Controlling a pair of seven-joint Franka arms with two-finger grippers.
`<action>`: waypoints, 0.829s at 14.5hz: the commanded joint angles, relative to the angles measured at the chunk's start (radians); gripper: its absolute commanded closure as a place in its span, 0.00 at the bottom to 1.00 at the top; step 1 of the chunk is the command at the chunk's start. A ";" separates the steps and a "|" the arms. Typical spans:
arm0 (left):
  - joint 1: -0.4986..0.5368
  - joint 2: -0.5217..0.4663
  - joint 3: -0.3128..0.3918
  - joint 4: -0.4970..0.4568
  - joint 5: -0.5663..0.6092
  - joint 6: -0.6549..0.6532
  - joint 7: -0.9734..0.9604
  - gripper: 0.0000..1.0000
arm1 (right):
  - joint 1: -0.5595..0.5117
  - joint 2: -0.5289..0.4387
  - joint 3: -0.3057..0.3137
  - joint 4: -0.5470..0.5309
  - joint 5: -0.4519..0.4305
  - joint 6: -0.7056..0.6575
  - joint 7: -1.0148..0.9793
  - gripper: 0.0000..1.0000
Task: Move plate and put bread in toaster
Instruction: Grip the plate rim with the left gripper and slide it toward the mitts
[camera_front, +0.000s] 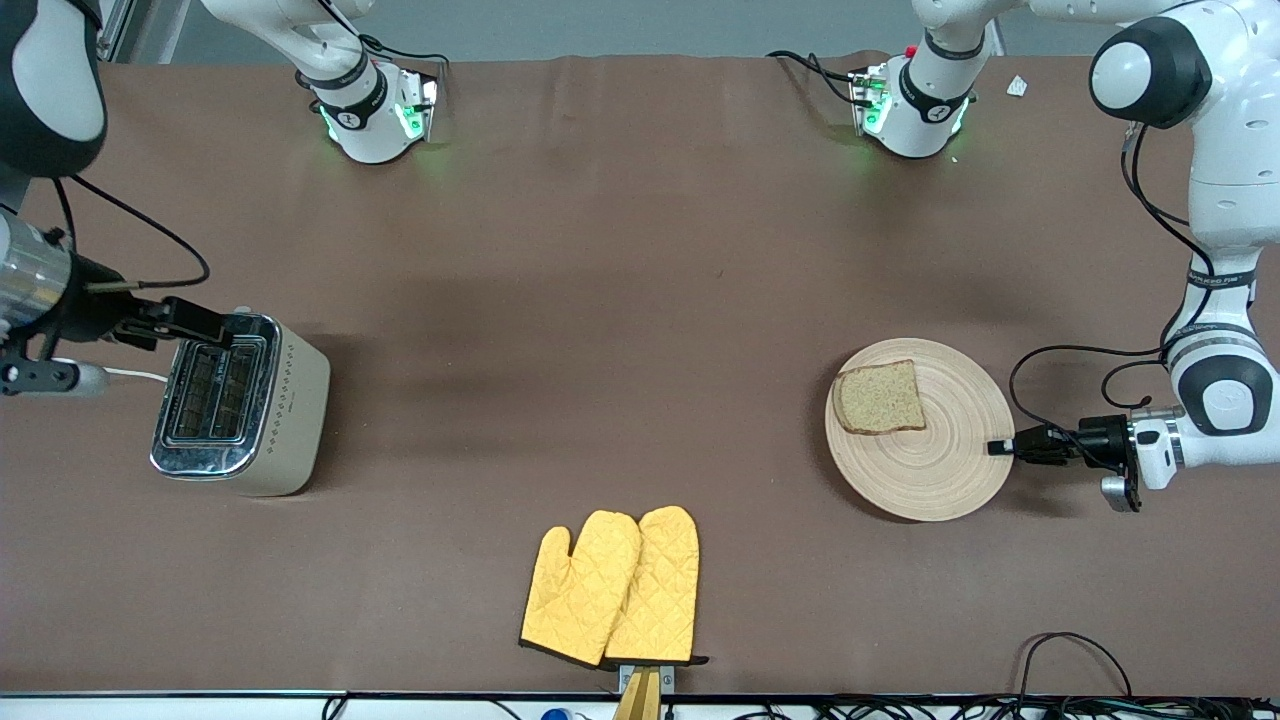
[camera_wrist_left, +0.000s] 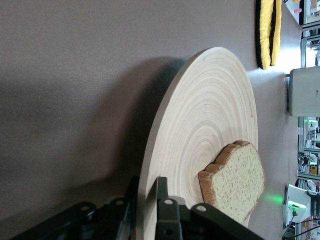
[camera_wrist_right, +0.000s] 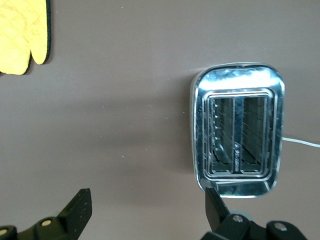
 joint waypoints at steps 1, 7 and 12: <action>-0.003 0.008 0.000 0.016 0.019 -0.023 0.007 0.91 | 0.023 0.025 0.004 -0.026 0.018 0.068 0.019 0.00; -0.007 0.008 -0.023 0.022 0.013 -0.037 0.049 1.00 | 0.117 0.059 0.002 -0.161 0.072 0.281 0.181 0.00; -0.010 0.009 -0.046 0.024 -0.102 -0.102 0.035 1.00 | 0.149 0.099 0.002 -0.161 0.072 0.326 0.278 0.00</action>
